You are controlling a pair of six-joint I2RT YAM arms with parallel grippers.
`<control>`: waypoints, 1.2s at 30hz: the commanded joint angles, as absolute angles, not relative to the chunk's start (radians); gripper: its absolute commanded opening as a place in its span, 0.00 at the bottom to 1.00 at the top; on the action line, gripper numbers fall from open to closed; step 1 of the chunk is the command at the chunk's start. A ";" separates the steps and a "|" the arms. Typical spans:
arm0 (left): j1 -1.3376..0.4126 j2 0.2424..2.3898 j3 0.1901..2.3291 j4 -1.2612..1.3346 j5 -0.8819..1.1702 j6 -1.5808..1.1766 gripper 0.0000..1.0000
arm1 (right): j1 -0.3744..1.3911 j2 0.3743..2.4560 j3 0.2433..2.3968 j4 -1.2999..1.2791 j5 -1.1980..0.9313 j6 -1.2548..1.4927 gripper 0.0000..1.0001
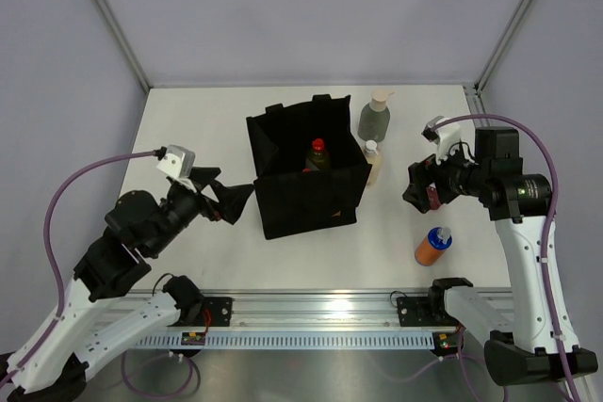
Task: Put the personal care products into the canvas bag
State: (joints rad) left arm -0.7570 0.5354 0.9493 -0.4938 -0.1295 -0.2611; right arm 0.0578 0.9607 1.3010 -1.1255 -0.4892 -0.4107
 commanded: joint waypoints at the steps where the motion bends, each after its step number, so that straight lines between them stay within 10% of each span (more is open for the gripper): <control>1: -0.755 0.514 0.950 -0.498 -0.120 -0.230 0.99 | 0.054 0.951 1.287 -1.213 -0.371 -0.445 0.97; 36: -0.755 0.420 0.887 -0.522 -0.132 -0.238 0.99 | 0.058 1.177 1.054 -1.308 -0.227 -0.603 1.00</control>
